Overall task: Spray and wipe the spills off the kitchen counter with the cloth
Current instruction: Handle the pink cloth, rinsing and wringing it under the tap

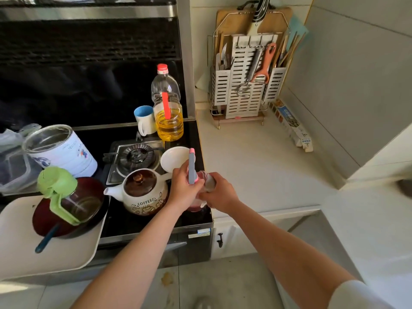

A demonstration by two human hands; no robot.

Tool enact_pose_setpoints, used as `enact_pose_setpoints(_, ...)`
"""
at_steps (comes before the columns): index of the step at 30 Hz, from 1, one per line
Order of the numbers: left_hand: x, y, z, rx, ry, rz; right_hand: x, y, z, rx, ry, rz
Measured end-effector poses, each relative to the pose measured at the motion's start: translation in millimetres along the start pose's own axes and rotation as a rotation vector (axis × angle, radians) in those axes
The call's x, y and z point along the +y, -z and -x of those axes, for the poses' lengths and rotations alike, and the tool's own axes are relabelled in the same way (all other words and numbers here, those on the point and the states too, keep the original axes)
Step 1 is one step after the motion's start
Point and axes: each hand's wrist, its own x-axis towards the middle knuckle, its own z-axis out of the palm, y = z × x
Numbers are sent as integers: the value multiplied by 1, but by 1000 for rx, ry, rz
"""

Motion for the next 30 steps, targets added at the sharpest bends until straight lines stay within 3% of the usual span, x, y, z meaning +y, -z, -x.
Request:
enact_pose_setpoints(4,-9,-1,8,28,30,-72,3,4,8,-29,-73,-126)
enact_pose_setpoints(10,-11,-2,38,141,140,92,20,35,40,-23,-232,-381)
enact_pose_setpoints(14,12,-34,70,-157,154,92,42,73,74,115,-329,-605)
enact_pose_setpoints(19,66,-102,100,-399,165,48,75,123,135,212,-408,-902)
enact_pose_setpoints(22,107,-165,142,-735,204,121,119,168,199,330,-384,-1042)
enact_pose_setpoints(25,136,-222,192,-910,26,76,154,203,274,420,-351,-1184)
enact_pose_setpoints(27,155,-267,238,-1025,-167,-7,186,226,334,551,-350,-1244)
enact_pose_setpoints(30,179,-318,304,-1161,-322,-42,230,246,415,764,-364,-1308)
